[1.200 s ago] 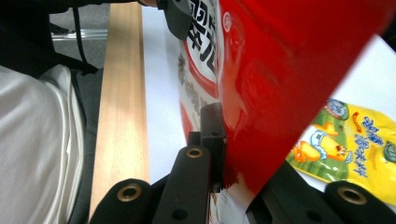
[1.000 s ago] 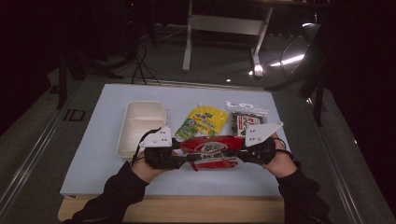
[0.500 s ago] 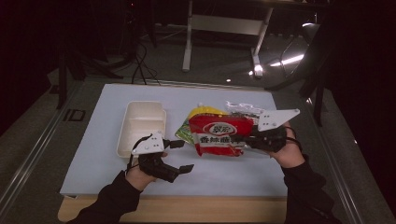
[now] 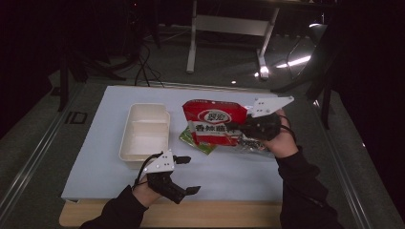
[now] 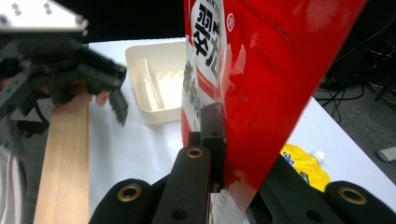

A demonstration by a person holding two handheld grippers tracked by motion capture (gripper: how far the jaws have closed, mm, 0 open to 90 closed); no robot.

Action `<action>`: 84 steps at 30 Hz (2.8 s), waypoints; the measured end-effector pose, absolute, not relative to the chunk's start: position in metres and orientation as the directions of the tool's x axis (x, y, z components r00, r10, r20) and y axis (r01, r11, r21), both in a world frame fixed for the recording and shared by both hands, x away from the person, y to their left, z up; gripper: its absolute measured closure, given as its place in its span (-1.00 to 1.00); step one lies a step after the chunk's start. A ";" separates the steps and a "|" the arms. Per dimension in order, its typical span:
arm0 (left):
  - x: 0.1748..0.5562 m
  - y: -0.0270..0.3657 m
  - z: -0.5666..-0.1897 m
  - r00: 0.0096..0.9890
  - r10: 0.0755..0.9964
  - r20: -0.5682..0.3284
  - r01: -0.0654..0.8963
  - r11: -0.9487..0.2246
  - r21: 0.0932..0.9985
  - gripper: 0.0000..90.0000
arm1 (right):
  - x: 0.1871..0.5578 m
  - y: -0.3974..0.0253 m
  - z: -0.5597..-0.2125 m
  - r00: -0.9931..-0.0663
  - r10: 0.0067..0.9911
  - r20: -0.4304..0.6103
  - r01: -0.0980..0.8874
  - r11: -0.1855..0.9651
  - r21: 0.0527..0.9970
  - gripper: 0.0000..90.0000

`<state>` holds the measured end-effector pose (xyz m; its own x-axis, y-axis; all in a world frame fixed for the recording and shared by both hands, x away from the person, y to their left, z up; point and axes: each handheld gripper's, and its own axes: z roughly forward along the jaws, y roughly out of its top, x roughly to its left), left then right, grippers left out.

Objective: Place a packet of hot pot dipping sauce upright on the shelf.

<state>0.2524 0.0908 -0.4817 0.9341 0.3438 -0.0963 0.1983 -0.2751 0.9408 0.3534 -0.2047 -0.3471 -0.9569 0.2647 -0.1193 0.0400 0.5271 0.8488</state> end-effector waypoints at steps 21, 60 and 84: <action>0.246 0.096 -0.509 0.928 0.368 -0.055 0.179 -0.314 0.932 -0.91 | 0.394 -0.144 -0.348 -0.958 0.277 -0.073 0.071 0.478 0.876 1.00; 0.245 0.106 -0.512 0.922 0.384 -0.057 0.184 -0.304 0.935 -0.91 | 0.461 -0.045 -0.375 -0.967 0.256 0.004 0.120 0.438 0.891 1.00; 0.240 0.113 -0.516 0.916 0.394 -0.070 0.197 -0.292 0.936 -0.91 | 0.491 0.014 -0.407 -0.969 0.245 0.032 0.140 0.436 0.889 1.00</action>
<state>0.2405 0.1127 -0.5156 0.9163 0.3943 -0.0701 0.1972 -0.2918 0.9359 0.4913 0.0143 -0.4073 -0.9691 0.2446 0.0323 0.1396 0.4357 0.8892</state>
